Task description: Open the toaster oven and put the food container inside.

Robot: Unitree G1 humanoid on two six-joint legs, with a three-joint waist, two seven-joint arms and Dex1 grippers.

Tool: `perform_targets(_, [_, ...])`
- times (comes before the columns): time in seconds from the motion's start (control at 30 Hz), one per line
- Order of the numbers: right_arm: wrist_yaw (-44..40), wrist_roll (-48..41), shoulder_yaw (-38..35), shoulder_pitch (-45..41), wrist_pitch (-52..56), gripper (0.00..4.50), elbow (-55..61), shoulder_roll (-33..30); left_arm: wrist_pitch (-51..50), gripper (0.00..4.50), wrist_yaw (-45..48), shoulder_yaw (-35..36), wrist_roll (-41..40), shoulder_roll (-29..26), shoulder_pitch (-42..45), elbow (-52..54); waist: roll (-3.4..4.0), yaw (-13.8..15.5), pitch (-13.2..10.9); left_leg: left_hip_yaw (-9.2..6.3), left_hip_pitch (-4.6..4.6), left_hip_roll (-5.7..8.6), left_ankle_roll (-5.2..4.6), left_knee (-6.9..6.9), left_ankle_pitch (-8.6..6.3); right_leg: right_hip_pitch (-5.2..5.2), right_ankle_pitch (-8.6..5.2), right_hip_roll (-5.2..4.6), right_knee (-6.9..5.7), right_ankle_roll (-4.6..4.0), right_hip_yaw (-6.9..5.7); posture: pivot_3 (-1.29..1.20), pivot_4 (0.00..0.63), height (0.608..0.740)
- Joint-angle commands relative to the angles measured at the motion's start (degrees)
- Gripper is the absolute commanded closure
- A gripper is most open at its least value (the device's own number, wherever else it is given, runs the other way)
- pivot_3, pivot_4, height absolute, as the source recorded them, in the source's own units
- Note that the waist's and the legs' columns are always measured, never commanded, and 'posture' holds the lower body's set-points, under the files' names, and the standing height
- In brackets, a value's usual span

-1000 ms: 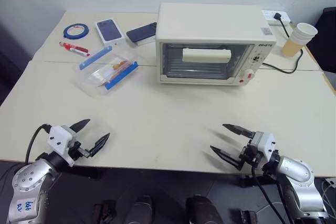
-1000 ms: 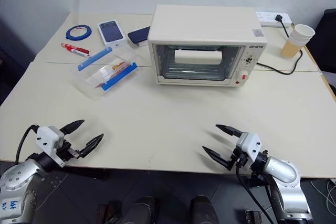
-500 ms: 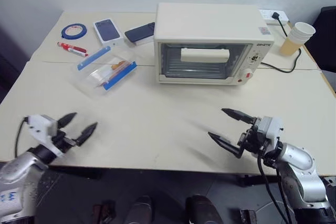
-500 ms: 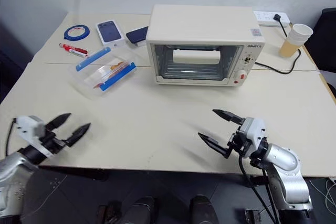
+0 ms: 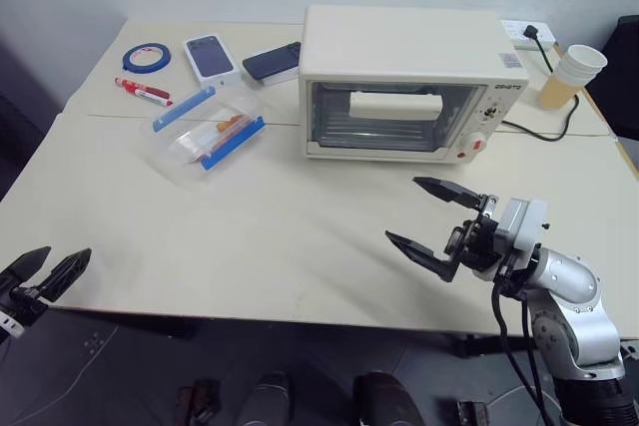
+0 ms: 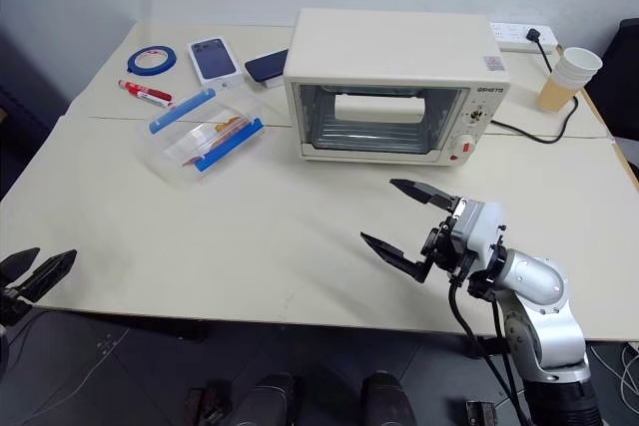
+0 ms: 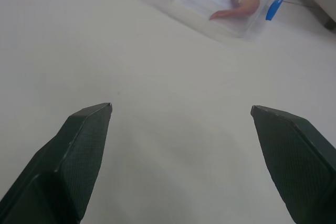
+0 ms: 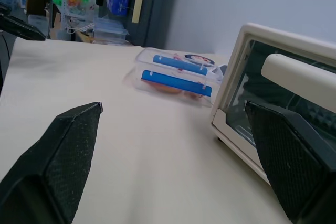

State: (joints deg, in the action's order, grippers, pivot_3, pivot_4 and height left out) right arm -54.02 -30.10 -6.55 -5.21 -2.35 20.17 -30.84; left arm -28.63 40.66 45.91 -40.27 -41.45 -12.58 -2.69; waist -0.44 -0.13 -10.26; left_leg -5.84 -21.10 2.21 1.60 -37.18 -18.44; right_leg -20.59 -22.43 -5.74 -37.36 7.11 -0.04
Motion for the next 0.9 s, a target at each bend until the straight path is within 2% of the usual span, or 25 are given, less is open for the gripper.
perform_targets(0.03, [0.01,-0.2,-0.74,0.59,-0.14,0.0,1.74,-0.76,-4.88,0.02,-3.49,-1.26,-2.38,-1.39,3.68,5.24,0.0,0.02,0.0,0.0,0.0,0.0,0.0,0.0,0.0,0.0,0.0,0.0,-0.01,0.0,0.0,0.0,0.15,0.74])
perform_targets(0.17, [2.96,-0.94,-3.24,-0.25,1.23,0.0,-1.02,-0.22,-5.24,0.02,-0.67,-6.89,-4.2,-1.46,9.38,12.5,-0.01,0.07,0.0,-0.01,-0.02,0.0,0.0,-0.02,0.0,-0.01,0.01,0.01,-0.02,-0.01,-0.02,0.0,0.15,0.74])
perform_targets(0.3, [2.38,-3.13,-4.93,-4.1,4.31,0.0,-5.74,-1.99,-5.3,0.02,3.75,-13.69,-6.11,-1.56,15.62,17.73,0.01,-0.23,0.0,0.03,-0.02,0.02,0.0,-0.02,0.0,-0.02,0.03,0.01,-0.01,-0.04,0.0,0.0,0.15,0.74])
perform_targets(0.57, [0.52,-3.01,-4.44,-16.68,8.47,0.0,-19.58,-2.83,-4.96,0.02,10.52,-24.55,-5.62,-0.78,28.49,15.05,0.04,-1.65,-0.02,0.09,0.0,-0.04,0.06,0.03,0.05,-0.08,0.03,0.18,-0.08,-0.06,-0.02,0.0,0.15,0.74])
perform_targets(0.7, [-0.34,-0.91,-2.67,-24.99,9.7,0.0,-28.59,-2.49,-4.29,0.02,11.56,-29.72,-4.68,1.41,35.38,13.43,0.06,-1.59,-0.1,0.15,-0.11,0.01,0.06,0.0,0.04,-0.18,0.03,0.23,-0.11,-0.06,-0.3,0.0,0.15,0.74])
perform_targets(0.9, [-0.86,1.13,-1.91,-31.91,7.95,0.0,-34.58,0.01,-2.91,0.02,11.69,-30.25,-2.86,2.2,33.46,12.34,0.07,-1.72,-0.1,0.15,-0.12,-0.05,0.03,-0.03,0.06,-0.19,0.06,0.19,-0.12,-0.01,-0.49,0.0,0.15,0.74])
